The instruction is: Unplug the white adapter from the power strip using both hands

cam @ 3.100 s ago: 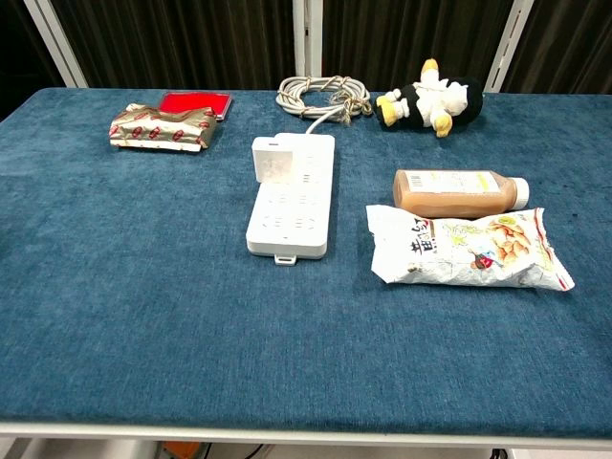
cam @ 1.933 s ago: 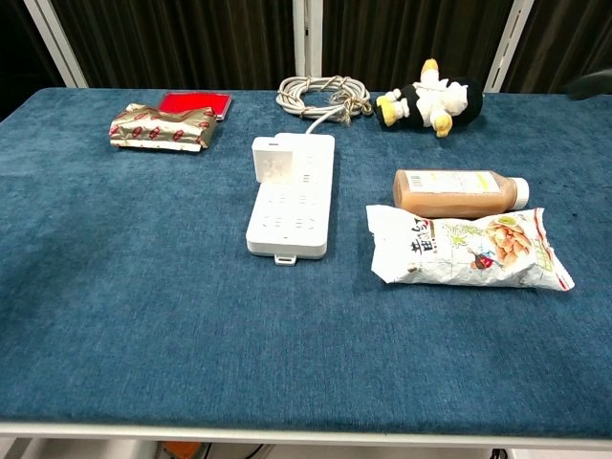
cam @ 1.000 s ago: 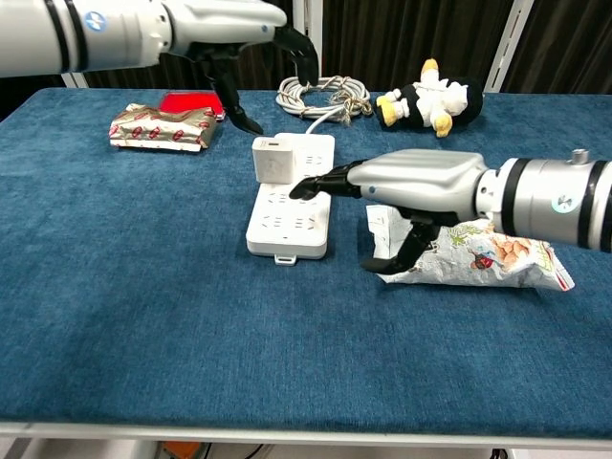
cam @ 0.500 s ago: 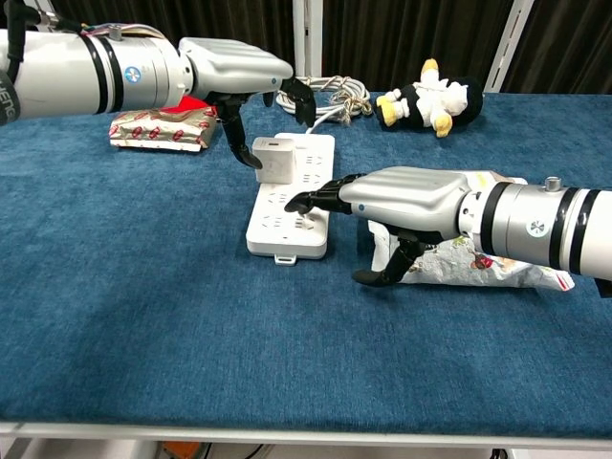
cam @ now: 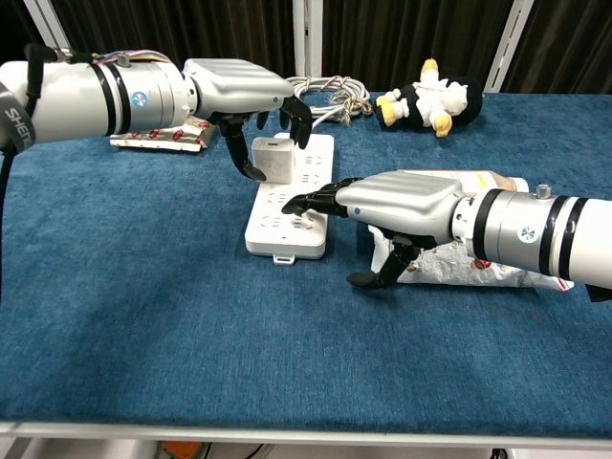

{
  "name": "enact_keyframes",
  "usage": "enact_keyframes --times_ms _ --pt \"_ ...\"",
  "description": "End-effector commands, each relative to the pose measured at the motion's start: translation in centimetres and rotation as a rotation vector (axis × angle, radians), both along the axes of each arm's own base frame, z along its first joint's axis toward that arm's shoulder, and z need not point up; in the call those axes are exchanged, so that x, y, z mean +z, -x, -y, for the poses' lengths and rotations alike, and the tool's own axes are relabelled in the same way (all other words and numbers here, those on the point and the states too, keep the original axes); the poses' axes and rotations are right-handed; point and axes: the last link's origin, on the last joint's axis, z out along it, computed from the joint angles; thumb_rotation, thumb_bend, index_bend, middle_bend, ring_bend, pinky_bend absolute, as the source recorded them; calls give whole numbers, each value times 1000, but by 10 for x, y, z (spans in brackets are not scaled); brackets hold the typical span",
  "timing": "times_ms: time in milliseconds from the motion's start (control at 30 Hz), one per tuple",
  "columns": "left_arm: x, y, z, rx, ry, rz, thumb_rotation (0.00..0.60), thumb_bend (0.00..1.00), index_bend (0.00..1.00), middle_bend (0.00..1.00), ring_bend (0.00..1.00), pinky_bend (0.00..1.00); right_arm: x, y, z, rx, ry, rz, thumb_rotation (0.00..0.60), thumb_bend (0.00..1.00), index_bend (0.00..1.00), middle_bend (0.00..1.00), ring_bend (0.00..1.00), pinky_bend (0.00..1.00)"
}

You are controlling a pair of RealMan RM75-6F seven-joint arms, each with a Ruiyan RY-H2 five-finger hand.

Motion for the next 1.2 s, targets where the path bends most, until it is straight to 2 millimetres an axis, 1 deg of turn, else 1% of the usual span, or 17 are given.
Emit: enact_keyframes --times_ms 33,233,300,567,667,900,1200 --pt "-6 0 1 -23 4 4 600 231 382 356 307 428 -1 0 0 -4 -2 0 600 298 52 101 0 0" --pt "-11 2 -4 -56 0 -29 600 265 427 391 350 452 -3 1 1 -12 -8 -2 600 299 53 102 0 0" --pt "-12 3 -4 -63 0 -30 600 276 450 412 377 465 -4 1 2 -12 -9 -3 600 299 53 102 0 0" --pt "-16 6 -6 -84 -9 -8 600 352 582 601 557 563 -6 3 2 -23 -17 -6 600 318 53 104 0 0" --pt "-17 7 -7 -78 -5 3 600 381 608 644 595 594 -7 4 2 -26 -21 -11 600 326 53 105 0 0" --pt "-16 9 -11 -7 25 79 600 428 645 681 624 602 -8 4 2 -37 -32 -9 600 327 53 106 0 0" --pt "-10 12 -16 26 23 139 600 430 657 700 634 613 -8 6 2 -39 -31 -15 600 327 53 110 0 0"
